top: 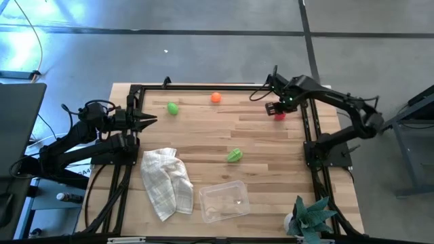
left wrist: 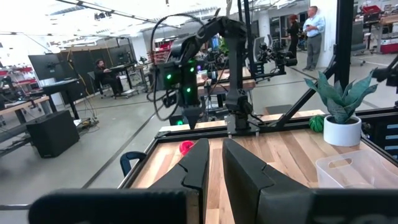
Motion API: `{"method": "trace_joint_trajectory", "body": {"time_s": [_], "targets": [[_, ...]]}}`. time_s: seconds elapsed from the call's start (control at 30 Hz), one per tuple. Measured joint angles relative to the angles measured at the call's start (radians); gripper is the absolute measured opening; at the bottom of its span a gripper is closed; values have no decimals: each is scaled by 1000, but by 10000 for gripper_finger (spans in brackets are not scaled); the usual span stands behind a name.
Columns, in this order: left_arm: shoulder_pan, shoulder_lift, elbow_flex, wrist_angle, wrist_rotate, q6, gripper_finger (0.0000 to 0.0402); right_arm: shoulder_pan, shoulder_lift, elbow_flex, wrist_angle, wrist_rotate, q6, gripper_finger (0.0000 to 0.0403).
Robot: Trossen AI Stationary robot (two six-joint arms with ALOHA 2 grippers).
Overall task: Pick and placing Produce into tupperware
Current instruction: Put the red apple into the transparent bin
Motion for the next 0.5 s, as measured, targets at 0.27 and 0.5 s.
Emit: {"method": "trace_joint_trajectory", "body": {"time_s": [0.27,0.5], "targets": [[0,0,0,0,0,0,37,-3,90,0,6,-2,3,176],[0,0,0,0,0,0,37,-16,94,0,10,27,166,222]]}}
